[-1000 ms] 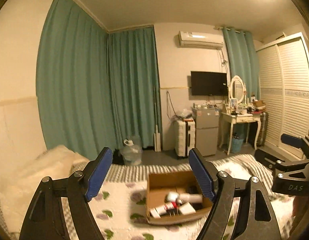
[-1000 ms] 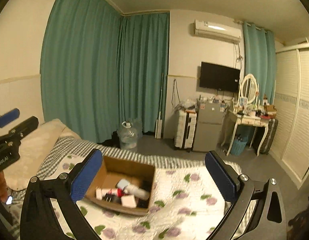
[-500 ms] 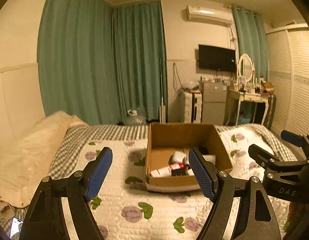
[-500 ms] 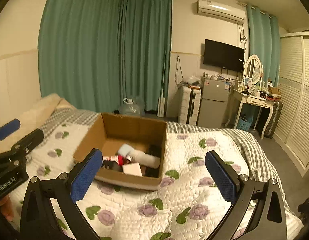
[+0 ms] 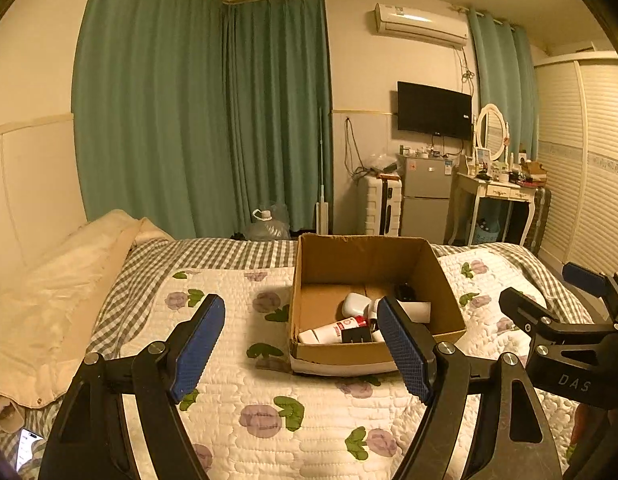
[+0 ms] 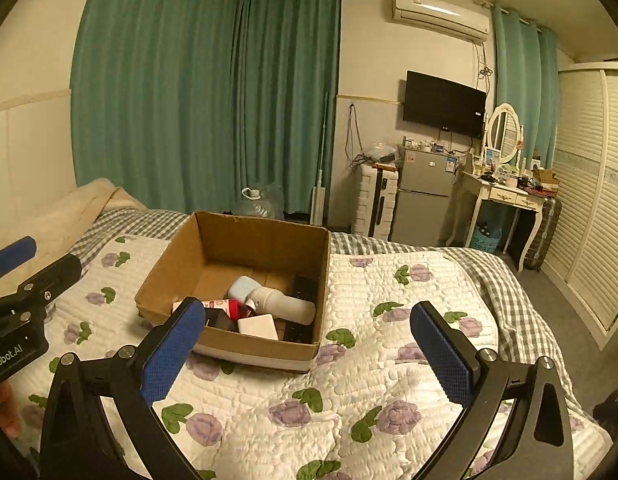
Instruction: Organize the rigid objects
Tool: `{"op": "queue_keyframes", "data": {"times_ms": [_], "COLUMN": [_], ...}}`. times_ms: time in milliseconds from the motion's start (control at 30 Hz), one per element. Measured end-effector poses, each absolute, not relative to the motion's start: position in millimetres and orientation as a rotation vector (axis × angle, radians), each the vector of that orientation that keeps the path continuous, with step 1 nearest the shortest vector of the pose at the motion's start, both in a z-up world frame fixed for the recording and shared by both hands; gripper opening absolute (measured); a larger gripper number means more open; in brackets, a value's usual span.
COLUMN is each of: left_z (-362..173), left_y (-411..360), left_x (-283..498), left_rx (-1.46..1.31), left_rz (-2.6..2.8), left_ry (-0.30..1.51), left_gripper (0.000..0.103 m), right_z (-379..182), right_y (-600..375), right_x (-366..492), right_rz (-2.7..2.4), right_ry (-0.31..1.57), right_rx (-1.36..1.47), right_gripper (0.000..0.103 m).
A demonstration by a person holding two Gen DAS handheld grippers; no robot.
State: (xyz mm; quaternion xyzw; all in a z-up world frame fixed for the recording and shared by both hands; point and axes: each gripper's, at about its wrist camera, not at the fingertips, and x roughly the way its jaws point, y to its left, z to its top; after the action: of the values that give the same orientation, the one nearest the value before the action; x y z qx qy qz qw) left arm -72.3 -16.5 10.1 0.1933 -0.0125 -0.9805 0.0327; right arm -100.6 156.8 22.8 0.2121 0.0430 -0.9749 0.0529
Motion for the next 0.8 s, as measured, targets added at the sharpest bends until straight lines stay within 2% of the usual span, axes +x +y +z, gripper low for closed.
{"op": "queue_keyframes", "data": {"times_ms": [800], "left_z": [7.0], "left_y": [-14.4], "left_x": [-73.9], "left_rx": [0.63], "left_rz": [-3.026], "left_ry": [-0.039], "left_gripper": [0.081], "right_z": [26.7], "right_y": [158.4], "right_x": [-95.9], "right_rz": [-2.973], "right_ry": [0.138], "right_rx": [0.646], "right_gripper": [0.103]}}
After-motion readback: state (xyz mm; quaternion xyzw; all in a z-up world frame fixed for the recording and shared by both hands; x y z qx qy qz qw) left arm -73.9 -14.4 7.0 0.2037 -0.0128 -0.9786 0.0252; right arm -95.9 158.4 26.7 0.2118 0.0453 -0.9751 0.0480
